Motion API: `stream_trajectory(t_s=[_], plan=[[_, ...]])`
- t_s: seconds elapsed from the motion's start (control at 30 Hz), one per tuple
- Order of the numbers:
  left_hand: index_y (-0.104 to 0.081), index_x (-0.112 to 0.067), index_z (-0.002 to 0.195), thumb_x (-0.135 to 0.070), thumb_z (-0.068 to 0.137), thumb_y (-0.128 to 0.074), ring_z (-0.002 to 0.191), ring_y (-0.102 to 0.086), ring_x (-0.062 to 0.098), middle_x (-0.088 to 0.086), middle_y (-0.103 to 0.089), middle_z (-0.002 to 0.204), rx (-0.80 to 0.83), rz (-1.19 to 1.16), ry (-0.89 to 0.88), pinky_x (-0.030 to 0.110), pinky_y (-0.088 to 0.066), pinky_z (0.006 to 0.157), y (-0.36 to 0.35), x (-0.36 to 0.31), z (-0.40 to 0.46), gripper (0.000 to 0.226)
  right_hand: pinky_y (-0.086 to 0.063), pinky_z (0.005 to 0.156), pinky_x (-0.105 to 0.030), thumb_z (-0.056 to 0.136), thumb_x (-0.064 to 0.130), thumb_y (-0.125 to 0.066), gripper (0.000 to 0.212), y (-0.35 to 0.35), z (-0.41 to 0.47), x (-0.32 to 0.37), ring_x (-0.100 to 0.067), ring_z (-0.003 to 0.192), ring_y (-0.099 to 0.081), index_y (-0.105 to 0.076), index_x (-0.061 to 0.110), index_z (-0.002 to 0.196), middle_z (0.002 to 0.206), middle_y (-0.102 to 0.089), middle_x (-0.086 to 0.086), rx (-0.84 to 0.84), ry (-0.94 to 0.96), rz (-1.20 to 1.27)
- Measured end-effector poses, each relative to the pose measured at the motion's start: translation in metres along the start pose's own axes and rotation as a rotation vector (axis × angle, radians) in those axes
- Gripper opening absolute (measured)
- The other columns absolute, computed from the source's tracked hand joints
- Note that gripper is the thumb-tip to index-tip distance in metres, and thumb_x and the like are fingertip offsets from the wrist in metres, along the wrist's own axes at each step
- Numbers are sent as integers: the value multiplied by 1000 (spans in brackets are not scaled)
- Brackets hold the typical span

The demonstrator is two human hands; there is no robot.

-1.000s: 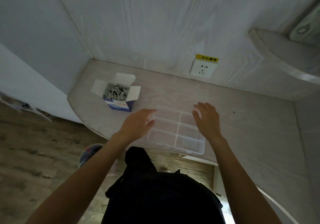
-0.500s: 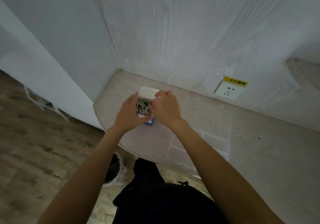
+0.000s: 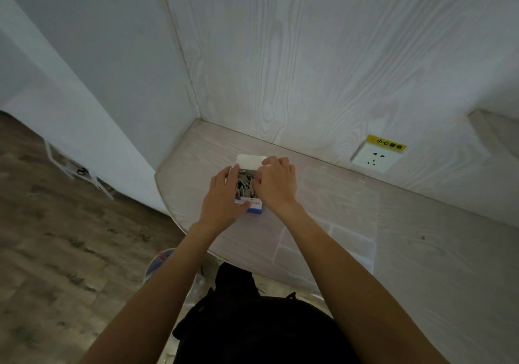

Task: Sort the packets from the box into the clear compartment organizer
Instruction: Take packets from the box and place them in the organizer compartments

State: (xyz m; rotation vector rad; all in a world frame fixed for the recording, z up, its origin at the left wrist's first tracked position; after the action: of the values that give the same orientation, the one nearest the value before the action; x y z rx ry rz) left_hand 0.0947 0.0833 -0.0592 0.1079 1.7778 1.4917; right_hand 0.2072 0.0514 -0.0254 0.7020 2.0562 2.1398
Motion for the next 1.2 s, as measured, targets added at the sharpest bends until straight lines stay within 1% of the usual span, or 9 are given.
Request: stream_trajectory(t_s=[0.17,0.3,0.47,0.57,0.67,0.73,0.87,1.0,1.2], plan=[[-16,-12,148,-29,80,-70,132,-27,26,10,-25,148,27,-10,19,37,-42,94,0,2,0,89,-28,94,-35,93,29,-49,27,-4,7,12,-26,118,-36,-69,13,104,133,-48,-3,22,61,-168],[-17,-12,147,-31,79,-71,132,-27,25,10,-27,147,26,0,25,36,-43,93,2,1,0,89,-26,95,-33,92,19,-50,27,-6,8,21,-25,123,-35,-66,9,111,136,-47,-2,30,128,-105],[-18,-14,148,-31,80,-70,133,-26,25,10,-26,148,34,7,26,38,-43,94,3,3,-1,87,-33,84,-30,97,23,-42,28,12,3,3,-22,107,-47,-63,7,107,115,-58,-3,-143,39,70],[-18,-14,148,-31,80,-70,133,-26,26,10,-25,148,37,17,16,38,-44,93,3,2,0,87,-36,65,-29,98,32,-42,29,12,1,2,-23,87,-57,-57,8,100,95,-63,-6,-103,39,150],[-17,-14,148,-31,80,-69,134,-25,25,9,-25,148,35,13,15,37,-43,94,3,2,0,87,-45,69,-32,92,34,-56,37,5,-1,10,-23,93,-60,-50,13,121,105,-64,-6,-5,115,217],[-17,-14,148,-32,80,-69,135,-24,24,9,-25,149,33,4,12,36,-43,95,3,2,0,88,-46,74,-32,90,28,-57,40,-2,0,19,-24,95,-60,-49,16,128,111,-63,-7,61,188,175],[-19,-13,148,-31,79,-70,135,-25,25,10,-26,149,31,-8,6,37,-43,95,4,3,0,87,-43,73,-30,90,23,-55,32,-8,5,30,-24,92,-60,-58,10,119,108,-63,-10,126,260,87],[-17,-13,148,-34,81,-68,135,-24,25,9,-25,149,39,14,1,38,-44,97,3,3,0,87,-46,72,-31,91,24,-55,31,-9,3,33,-23,94,-59,-57,12,119,107,-60,-8,197,332,43],[-19,-13,148,-33,82,-68,135,-25,24,10,-26,148,44,14,-17,37,-44,95,4,3,0,85,-40,63,-30,96,24,-45,29,-2,4,37,-24,92,-61,-51,13,123,108,-61,-6,75,389,-185]])
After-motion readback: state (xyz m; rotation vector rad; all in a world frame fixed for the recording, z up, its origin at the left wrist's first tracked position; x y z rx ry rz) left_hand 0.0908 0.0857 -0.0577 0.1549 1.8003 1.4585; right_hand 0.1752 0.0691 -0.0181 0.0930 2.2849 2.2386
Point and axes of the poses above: each hand's wrist, its own z-axis towards the middle knuckle, its own y-axis out of the back of the hand, x = y × z, the point moved 9 cm from there along z, towards the middle knuckle
